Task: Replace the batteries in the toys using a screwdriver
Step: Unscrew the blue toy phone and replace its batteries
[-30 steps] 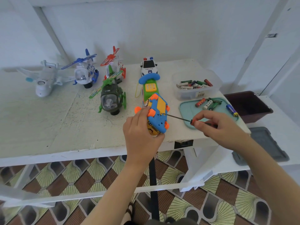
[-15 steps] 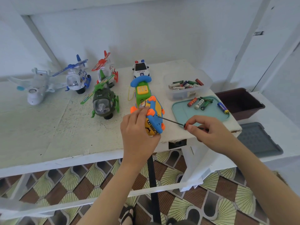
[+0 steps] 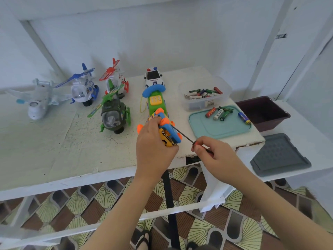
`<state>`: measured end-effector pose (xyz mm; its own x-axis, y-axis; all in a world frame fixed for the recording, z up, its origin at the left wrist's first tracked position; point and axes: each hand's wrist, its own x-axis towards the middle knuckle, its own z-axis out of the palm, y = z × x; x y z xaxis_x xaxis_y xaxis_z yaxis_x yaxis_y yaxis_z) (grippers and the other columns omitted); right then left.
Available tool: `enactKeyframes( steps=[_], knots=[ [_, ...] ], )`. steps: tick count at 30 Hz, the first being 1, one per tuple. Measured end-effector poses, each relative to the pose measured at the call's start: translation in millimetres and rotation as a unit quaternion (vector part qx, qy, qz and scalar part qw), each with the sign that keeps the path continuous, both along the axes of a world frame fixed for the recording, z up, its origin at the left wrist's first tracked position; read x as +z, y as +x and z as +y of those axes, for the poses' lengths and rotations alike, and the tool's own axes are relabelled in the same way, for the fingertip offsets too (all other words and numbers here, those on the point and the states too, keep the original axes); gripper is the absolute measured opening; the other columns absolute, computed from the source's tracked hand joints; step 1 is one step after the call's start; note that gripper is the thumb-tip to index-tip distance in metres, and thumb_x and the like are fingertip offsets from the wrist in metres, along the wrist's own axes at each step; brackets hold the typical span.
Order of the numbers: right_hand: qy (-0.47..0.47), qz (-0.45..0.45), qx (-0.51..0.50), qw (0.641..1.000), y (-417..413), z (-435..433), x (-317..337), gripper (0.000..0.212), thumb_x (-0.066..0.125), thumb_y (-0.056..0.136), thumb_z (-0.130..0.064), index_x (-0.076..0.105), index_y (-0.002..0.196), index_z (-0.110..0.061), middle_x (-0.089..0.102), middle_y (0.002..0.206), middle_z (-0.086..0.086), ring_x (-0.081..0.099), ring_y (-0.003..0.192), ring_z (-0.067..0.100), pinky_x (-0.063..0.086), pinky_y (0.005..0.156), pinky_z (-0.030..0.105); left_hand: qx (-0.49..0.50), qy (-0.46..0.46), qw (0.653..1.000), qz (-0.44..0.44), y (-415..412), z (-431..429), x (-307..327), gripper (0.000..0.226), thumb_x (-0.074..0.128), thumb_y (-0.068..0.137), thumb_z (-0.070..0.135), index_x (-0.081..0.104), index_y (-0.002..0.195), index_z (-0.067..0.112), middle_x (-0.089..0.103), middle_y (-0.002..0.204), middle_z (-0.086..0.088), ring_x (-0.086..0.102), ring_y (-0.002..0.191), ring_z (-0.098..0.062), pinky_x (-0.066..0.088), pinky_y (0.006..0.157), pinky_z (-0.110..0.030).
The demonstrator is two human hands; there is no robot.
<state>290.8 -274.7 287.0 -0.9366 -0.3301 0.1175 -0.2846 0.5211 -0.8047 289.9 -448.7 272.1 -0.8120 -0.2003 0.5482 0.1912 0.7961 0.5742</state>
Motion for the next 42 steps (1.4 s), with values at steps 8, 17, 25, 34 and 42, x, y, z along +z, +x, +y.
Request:
enactKeyframes(
  steps=[8, 17, 25, 34, 42],
  knots=[
    [0.014, 0.016, 0.002, 1.0, 4, -6, 7, 0.014, 0.05, 0.096, -0.024, 0.059, 0.087, -0.021, 0.049, 0.054, -0.007, 0.047, 0.049, 0.004, 0.034, 0.048, 0.015, -0.023, 0.106, 0.994, -0.019, 5, -3, -5, 0.07, 0.084, 0.06, 0.006, 0.051, 0.122, 0.01, 0.056, 0.112, 0.002, 0.058, 0.1, -0.024, 0.05, 0.089, -0.051],
    [0.127, 0.077, 0.031, 0.988, 18, -20, 21, 0.021, 0.043, 0.098, -0.035, 0.057, 0.093, -0.02, 0.051, 0.057, -0.005, 0.046, 0.05, 0.01, 0.033, 0.049, 0.025, -0.032, 0.203, 0.978, 0.042, 16, -7, -17, 0.078, 0.09, 0.066, 0.014, 0.049, 0.132, 0.015, 0.056, 0.125, -0.001, 0.057, 0.115, -0.014, 0.048, 0.091, -0.017],
    [0.158, 0.078, 0.044, 0.983, 21, -23, 26, 0.021, 0.041, 0.099, -0.036, 0.056, 0.092, -0.022, 0.047, 0.056, -0.005, 0.042, 0.048, 0.009, 0.027, 0.047, 0.022, -0.05, 0.226, 0.972, 0.044, 19, -15, -16, 0.071, 0.087, 0.055, 0.036, 0.05, 0.115, 0.023, 0.056, 0.114, 0.011, 0.057, 0.106, -0.008, 0.045, 0.083, -0.012],
    [0.169, 0.084, 0.05, 0.981, 25, -29, 25, 0.024, 0.038, 0.099, -0.038, 0.052, 0.091, -0.021, 0.049, 0.06, -0.005, 0.046, 0.054, 0.012, 0.037, 0.053, 0.03, -0.05, 0.294, 0.952, 0.066, 19, -13, -27, 0.07, 0.088, 0.062, 0.028, 0.047, 0.119, 0.025, 0.05, 0.132, -0.003, 0.057, 0.12, -0.03, 0.056, 0.09, -0.041],
    [0.13, 0.061, 0.021, 0.989, 20, -23, 32, 0.026, 0.044, 0.097, -0.035, 0.056, 0.081, -0.018, 0.053, 0.058, -0.002, 0.045, 0.051, 0.012, 0.034, 0.05, 0.028, -0.032, 0.16, 0.986, 0.036, 17, -13, -14, 0.074, 0.089, 0.06, 0.005, 0.046, 0.115, 0.029, 0.052, 0.135, 0.009, 0.058, 0.113, -0.005, 0.053, 0.085, -0.02]
  ],
)
